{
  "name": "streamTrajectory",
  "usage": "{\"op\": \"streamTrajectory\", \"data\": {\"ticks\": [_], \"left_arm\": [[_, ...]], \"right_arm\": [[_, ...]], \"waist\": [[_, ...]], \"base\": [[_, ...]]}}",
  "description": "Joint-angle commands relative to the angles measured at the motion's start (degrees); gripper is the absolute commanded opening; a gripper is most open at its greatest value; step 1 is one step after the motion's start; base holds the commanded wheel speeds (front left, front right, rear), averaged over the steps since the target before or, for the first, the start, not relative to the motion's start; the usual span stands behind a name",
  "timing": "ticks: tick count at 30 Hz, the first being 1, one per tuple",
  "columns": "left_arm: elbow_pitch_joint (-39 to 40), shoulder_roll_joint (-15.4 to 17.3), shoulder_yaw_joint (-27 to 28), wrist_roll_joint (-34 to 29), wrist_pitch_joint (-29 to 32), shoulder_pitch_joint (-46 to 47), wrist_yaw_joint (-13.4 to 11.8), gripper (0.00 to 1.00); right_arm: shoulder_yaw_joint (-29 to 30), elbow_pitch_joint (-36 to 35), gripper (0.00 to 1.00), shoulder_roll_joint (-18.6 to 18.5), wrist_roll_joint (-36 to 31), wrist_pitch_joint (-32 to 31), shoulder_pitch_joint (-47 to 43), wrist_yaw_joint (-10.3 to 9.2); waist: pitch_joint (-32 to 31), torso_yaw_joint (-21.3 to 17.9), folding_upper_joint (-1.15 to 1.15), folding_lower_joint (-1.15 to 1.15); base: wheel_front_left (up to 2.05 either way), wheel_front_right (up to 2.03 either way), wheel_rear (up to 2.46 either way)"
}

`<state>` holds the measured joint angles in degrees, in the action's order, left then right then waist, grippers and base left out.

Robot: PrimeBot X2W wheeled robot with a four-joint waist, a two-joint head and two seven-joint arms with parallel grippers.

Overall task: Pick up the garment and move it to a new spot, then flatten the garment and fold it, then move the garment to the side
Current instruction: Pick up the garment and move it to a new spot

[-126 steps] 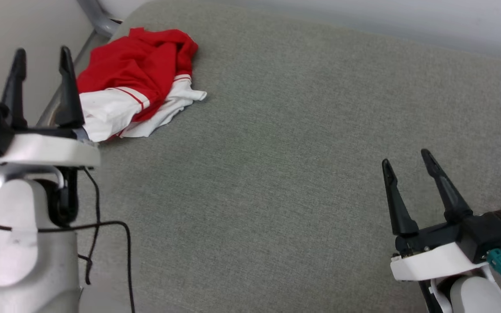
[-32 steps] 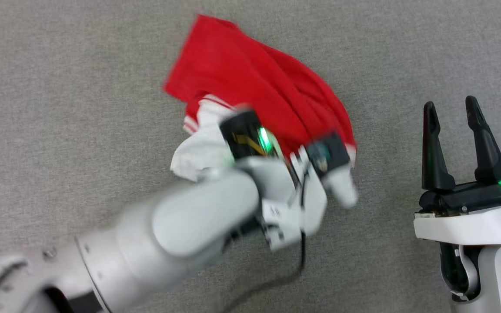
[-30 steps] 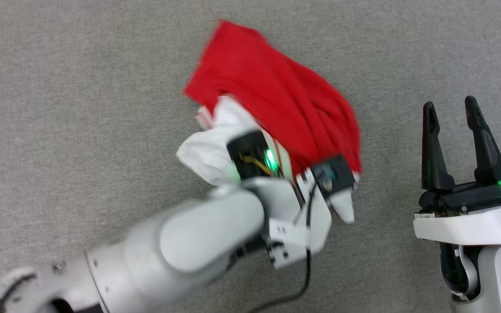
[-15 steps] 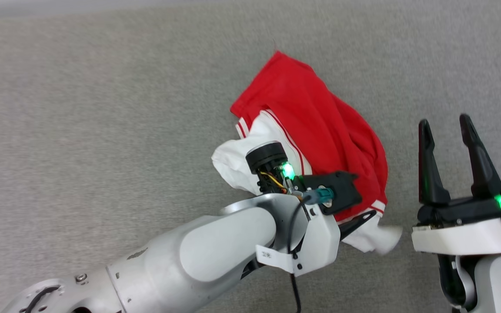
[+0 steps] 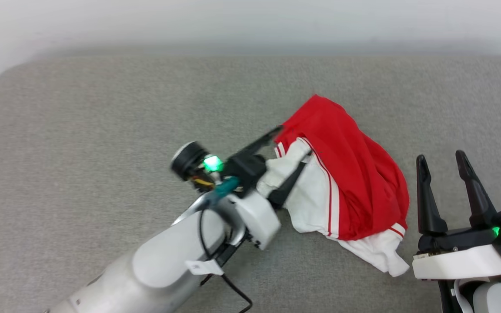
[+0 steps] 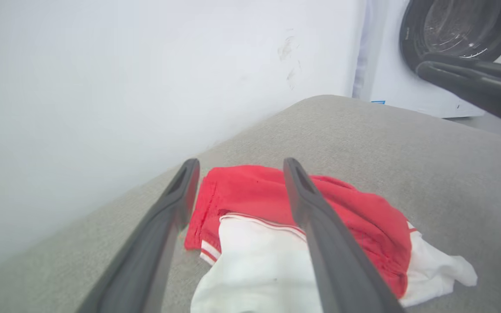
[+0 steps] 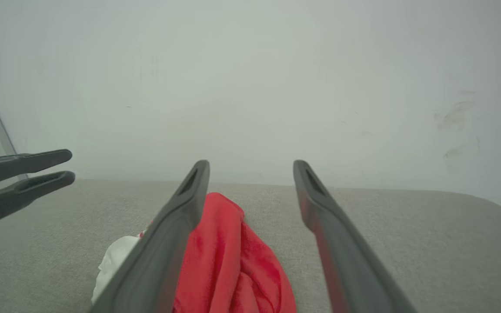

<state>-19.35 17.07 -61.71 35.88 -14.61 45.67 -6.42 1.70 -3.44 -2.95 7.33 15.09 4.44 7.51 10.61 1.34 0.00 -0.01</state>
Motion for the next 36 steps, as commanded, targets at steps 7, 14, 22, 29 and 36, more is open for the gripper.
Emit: {"op": "streamTrajectory", "data": {"ticks": [7,14,22,29,36], "left_arm": [[6.64,3.14,13.51,-3.71,-0.58,-11.02,-7.35,1.0],[12.8,2.57,28.41,-10.59,-0.6,-24.76,-10.12,1.0],[14.59,-1.45,40.23,-17.4,-0.6,-37.08,-6.91,1.0],[16.25,-6.34,49.23,-22.27,-0.61,-43.75,-3.42,1.0],[15.57,-9.53,54.17,-26.83,-0.61,-47.13,0.43,1.0]], "right_arm": [[0.57,0.74,1.0,0.13,-1.57,0.12,-2.19,-0.04],[0.95,1.26,1.0,0.13,-2.14,0.12,-4.14,-0.04],[1.14,2.21,1.0,0.12,-1.53,0.12,-6.31,-0.04],[1.2,2.06,1.0,0.12,0.16,0.12,-8.31,-0.04],[1.49,2.54,1.0,0.12,1.92,0.12,-10.14,-0.04]], "waist": [[-3.33,2.39,0.0,0.01],[-6.1,3.29,0.0,0.01],[-8.47,2.78,0.0,0.01],[-9.69,1.65,0.0,0.01],[-10.39,1.5,0.0,0.01]], "base": [[0.0,0.0,0.0],[0.0,0.0,0.0],[0.0,0.0,0.0],[0.0,0.0,0.0],[0.0,0.0,0.0]]}}
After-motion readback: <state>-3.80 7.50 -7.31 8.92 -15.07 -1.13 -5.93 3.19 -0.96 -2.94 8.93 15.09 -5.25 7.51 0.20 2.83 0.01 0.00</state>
